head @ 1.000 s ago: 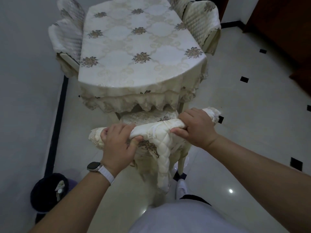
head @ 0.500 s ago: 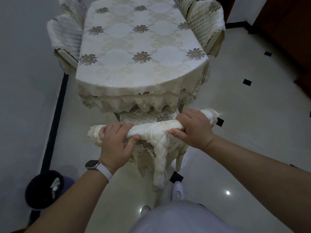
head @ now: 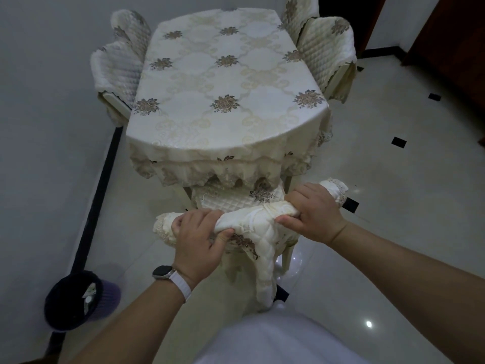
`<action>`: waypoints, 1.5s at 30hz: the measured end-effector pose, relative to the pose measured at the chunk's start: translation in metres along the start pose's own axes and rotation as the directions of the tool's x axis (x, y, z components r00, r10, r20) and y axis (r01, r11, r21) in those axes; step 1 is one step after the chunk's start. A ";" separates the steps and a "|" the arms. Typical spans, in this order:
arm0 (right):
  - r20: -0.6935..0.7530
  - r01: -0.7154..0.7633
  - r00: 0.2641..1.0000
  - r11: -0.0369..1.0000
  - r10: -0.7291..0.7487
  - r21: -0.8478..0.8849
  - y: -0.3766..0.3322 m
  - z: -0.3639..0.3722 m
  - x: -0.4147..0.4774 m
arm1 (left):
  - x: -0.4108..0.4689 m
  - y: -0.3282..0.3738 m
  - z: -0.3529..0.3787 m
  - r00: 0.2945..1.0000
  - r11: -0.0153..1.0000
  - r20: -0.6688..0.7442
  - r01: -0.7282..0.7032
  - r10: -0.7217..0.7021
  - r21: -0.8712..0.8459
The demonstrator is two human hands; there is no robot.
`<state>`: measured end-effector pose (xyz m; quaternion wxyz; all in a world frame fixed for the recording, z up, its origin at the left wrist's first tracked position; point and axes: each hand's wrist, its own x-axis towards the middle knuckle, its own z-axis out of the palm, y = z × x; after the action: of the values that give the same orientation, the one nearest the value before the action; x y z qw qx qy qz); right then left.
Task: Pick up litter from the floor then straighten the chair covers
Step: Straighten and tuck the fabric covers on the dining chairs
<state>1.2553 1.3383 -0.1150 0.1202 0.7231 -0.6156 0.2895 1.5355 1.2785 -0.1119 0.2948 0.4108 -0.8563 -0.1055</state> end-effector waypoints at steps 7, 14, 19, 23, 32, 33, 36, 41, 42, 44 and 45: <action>-0.021 0.002 1.000 1.000 -0.001 0.031 0.016 0.014 0.010 | 0.018 -0.007 0.013 0.998 0.998 0.056 0.038 -0.036 -0.047; 0.026 -0.042 0.999 0.999 0.042 0.000 0.016 0.026 0.026 | 0.038 -0.025 0.013 0.999 0.999 0.039 0.008 -0.007 -0.043; 0.071 -0.031 0.997 0.999 0.032 -0.009 0.023 0.034 0.040 | 0.054 -0.039 0.019 0.999 0.998 0.043 -0.001 0.004 -0.060; 0.115 -0.041 0.992 0.998 0.047 -0.048 0.025 0.046 0.046 | 0.060 -0.057 0.025 0.997 0.997 0.077 0.015 -0.009 -0.080; 0.186 -0.053 0.981 0.997 0.062 -0.052 0.032 0.068 0.061 | 0.080 -0.081 0.036 0.996 0.997 0.090 -0.011 0.017 -0.071; 0.184 -0.044 0.982 0.998 0.053 -0.052 0.034 0.069 0.061 | 0.080 -0.082 0.039 0.996 0.997 0.084 -0.017 0.023 -0.072; 0.177 -0.015 0.984 0.999 0.022 -0.042 0.036 0.070 0.063 | 0.080 -0.085 0.041 0.997 0.998 0.076 -0.031 0.035 -0.057; 0.151 0.000 0.988 0.999 0.006 -0.040 0.036 0.072 0.055 | 0.073 -0.083 0.043 0.996 0.998 0.074 -0.037 0.040 -0.045; 0.156 0.000 0.988 0.999 0.005 -0.035 0.035 0.072 0.051 | 0.069 -0.082 0.044 0.996 0.998 0.075 -0.040 0.043 -0.043; 0.185 -0.007 0.983 1.000 0.011 -0.022 0.034 0.073 0.043 | 0.062 -0.080 0.047 0.995 0.998 0.089 -0.034 0.038 -0.047; 0.204 -0.012 0.979 1.000 0.017 -0.022 0.035 0.073 0.039 | 0.059 -0.079 0.048 0.995 0.998 0.096 -0.029 0.033 -0.049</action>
<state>1.2449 1.2599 -0.1580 0.0616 0.7432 -0.6328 0.2084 1.5288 1.1799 -0.1593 0.2641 0.3848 -0.8731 -0.1412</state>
